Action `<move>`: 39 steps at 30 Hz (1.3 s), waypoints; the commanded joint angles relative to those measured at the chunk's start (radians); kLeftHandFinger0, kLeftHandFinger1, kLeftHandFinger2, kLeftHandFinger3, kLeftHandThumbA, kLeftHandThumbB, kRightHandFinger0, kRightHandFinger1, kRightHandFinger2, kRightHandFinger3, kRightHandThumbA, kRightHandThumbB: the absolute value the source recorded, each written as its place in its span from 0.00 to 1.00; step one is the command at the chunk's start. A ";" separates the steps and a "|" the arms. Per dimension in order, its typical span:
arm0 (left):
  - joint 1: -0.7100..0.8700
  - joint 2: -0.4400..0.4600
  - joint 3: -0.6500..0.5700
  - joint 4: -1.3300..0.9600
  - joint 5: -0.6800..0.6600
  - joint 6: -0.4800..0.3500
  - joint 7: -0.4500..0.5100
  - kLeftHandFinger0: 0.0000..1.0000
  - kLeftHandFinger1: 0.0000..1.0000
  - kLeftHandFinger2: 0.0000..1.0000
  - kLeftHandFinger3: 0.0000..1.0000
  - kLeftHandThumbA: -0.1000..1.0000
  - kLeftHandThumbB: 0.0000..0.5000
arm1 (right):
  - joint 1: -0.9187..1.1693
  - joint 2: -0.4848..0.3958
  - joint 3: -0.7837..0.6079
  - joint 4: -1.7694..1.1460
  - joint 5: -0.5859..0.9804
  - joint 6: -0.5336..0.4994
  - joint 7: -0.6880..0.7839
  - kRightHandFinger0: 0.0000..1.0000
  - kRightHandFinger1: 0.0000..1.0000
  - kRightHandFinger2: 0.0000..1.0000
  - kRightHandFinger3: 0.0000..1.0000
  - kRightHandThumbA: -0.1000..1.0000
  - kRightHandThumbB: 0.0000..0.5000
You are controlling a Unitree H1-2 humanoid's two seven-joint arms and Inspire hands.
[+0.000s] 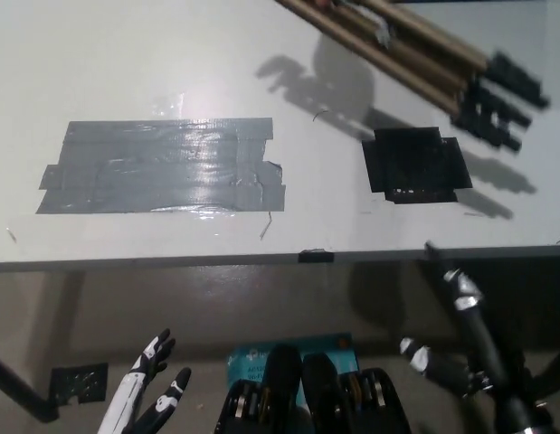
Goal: A person hands a tripod to the robot which it grabs with its right hand and places in the middle of the table in front of it
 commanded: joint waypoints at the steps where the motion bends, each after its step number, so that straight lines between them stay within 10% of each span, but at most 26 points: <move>1: -0.011 0.006 0.004 -0.004 0.017 -0.058 0.018 1.00 1.00 1.00 1.00 0.78 0.36 | -0.111 -0.005 -0.085 -0.318 -0.104 0.011 -0.023 1.00 1.00 1.00 1.00 0.77 0.54; 18: -0.001 0.008 0.007 -0.018 0.013 -0.050 0.013 1.00 1.00 1.00 1.00 0.76 0.36 | -0.462 0.054 -0.120 -0.439 -0.469 0.300 0.203 1.00 1.00 1.00 1.00 0.96 0.73; 39: -0.025 0.014 0.011 -0.028 0.024 -0.043 0.008 1.00 1.00 1.00 1.00 0.78 0.35 | -0.803 -0.031 -0.062 0.192 -0.325 0.530 0.345 1.00 1.00 1.00 1.00 1.00 0.88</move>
